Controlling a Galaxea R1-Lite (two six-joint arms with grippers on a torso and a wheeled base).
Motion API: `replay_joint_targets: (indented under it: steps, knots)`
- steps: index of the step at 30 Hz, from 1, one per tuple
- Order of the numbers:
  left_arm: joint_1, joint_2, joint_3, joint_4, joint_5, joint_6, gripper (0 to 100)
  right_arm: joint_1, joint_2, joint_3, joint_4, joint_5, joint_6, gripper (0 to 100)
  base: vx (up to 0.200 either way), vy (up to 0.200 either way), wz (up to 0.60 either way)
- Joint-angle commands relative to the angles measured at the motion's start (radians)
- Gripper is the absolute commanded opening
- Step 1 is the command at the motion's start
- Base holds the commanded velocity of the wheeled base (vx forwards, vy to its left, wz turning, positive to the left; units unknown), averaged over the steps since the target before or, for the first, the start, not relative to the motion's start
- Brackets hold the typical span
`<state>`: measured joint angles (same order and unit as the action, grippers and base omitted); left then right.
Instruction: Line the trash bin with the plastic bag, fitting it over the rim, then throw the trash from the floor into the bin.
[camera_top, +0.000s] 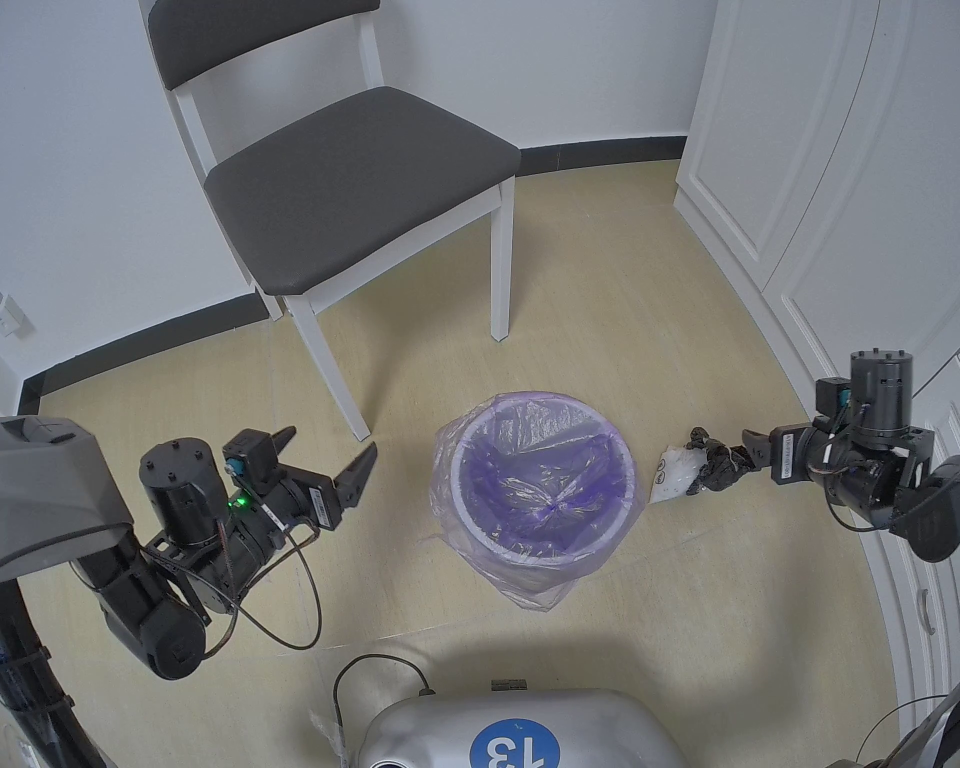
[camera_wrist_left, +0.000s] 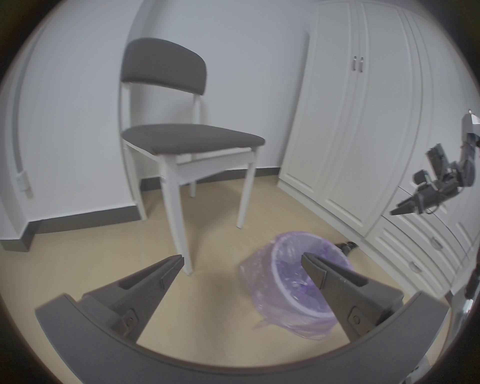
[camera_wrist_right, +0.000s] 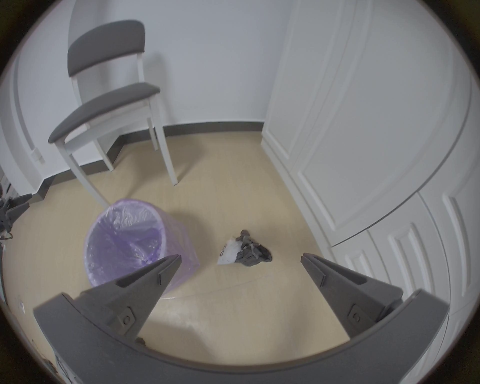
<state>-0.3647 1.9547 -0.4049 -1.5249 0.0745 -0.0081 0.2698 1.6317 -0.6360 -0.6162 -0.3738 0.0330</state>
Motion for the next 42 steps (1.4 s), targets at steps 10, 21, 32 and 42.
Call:
replay_joint_targets:
  steps: [10,21,32,42]
  knots:
    - [-0.019,-0.183,0.005,0.172,0.048,-0.029,100,-0.064,-0.081,0.068,-0.241,0.190,-0.065,100,0.000,0.000,0.00]
    - [-0.039,-0.201,-0.011,0.181,0.047,-0.029,100,-0.144,-0.001,-0.146,0.104,0.188,-0.179,100,0.000,0.000,0.00]
    - [-0.071,-0.218,0.009,0.173,0.036,-0.033,100,-0.112,0.280,-0.777,1.013,0.188,0.131,100,0.000,0.000,0.00]
    - [-0.094,-0.220,0.041,0.167,0.038,-0.035,100,-0.190,0.404,-0.496,0.443,0.239,0.137,100,0.000,0.000,0.00]
